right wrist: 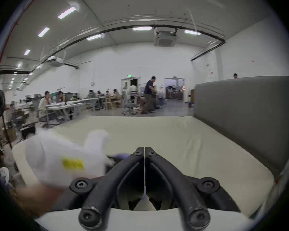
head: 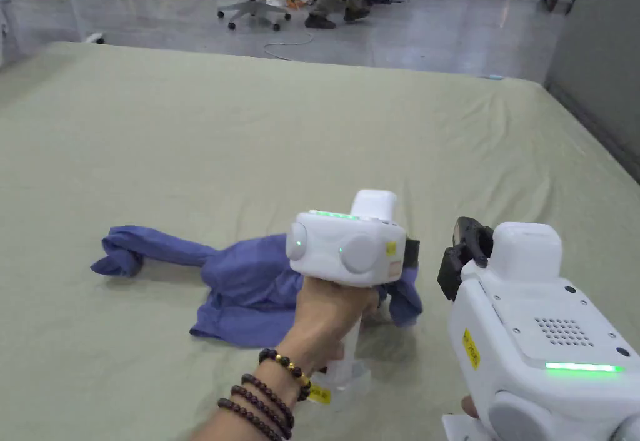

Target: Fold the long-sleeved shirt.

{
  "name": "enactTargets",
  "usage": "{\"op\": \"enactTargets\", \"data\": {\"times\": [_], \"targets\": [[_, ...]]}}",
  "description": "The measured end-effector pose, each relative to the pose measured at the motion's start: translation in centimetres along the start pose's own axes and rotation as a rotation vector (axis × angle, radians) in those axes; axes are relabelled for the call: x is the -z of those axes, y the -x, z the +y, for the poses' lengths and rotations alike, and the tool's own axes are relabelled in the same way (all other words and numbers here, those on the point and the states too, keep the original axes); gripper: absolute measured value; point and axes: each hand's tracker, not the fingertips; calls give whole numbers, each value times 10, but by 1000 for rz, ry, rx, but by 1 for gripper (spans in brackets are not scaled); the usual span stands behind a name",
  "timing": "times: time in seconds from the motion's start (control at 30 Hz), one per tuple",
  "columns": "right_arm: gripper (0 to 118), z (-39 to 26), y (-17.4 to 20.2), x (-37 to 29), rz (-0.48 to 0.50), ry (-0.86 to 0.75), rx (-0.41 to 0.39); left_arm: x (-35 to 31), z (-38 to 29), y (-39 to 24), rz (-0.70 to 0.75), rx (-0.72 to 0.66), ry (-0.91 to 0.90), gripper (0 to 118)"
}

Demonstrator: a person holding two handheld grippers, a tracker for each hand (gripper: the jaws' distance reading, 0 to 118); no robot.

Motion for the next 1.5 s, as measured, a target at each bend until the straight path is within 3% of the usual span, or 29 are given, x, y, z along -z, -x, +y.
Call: {"op": "enactTargets", "data": {"times": [0.13, 0.2, 0.27, 0.3, 0.33, 0.37, 0.4, 0.6, 0.63, 0.67, 0.7, 0.73, 0.77, 0.83, 1.0, 1.03, 1.1, 1.13, 1.3, 1.37, 1.4, 1.47, 1.5], "targets": [[0, 0, -39, -9, -85, 10, 29, 63, -33, -38, -32, 13, 140, 16], [0, -2, -49, -10, -98, 16, 20, 70, -44, -38, 48, 62, 159, 23], [0, -3, -53, -9, -105, 24, 17, 64, -44, -26, 32, 64, 146, 27], [0, -4, -53, -7, -102, 31, 19, 52, -43, -20, 34, 62, 126, 45], [0, -4, -53, -5, -93, 40, 21, 42, -40, -13, 42, 53, 102, 90], [0, -4, -52, -3, -77, 46, 22, 28, -34, -5, 66, 46, 77, 116], [0, -5, -51, -2, -57, 51, 20, 5, -31, 6, 78, 24, -46, 117], [0, -16, -32, 7, -39, 92, -35, -110, -49, 46, 292, -77, -196, 114], [0, -18, -30, 7, -35, 94, -36, -126, -61, 52, 333, -85, -220, 107], [0, -19, -29, 7, -29, 98, -33, -139, -72, 56, 368, -93, -235, 89], [0, -21, -27, 6, -22, 104, -26, -149, -83, 58, 399, -94, -236, 53], [0, -23, -25, 4, -16, 110, -19, -157, -92, 61, 450, -91, -206, 0], [0, -24, -25, 4, -9, 116, -17, -162, -99, 60, 467, -93, -133, 0], [0, -24, -22, 3, -4, 132, -19, -168, -104, 68, 460, -63, -123, 0], [0, -21, -19, 1, 2, 139, -15, -164, -91, 91, 442, -140, -153, 0], [0, -23, -21, 2, 0, 140, -11, -157, -85, 99, 448, -131, -143, 18], [0, -22, -22, 1, -2, 145, -5, -130, -79, 117, 495, -75, 4, 86], [0, -21, -23, 1, -6, 154, 1, -113, -76, 128, 498, -48, 85, 98], [0, -21, -32, 4, -13, 160, 24, -52, -85, 173, 528, -107, 223, 97], [0, -21, -35, 6, -17, 168, 20, -33, -93, 183, 550, -140, 322, 92], [0, -22, -37, 8, -20, 175, 18, -27, -98, 184, 560, -137, 364, 81], [0, -26, -43, 19, -19, 208, 18, -42, -98, 169, 567, -63, 264, 60], [0, -27, -48, 29, -21, 238, 16, -58, -97, 143, 562, -21, 233, 28]]}}
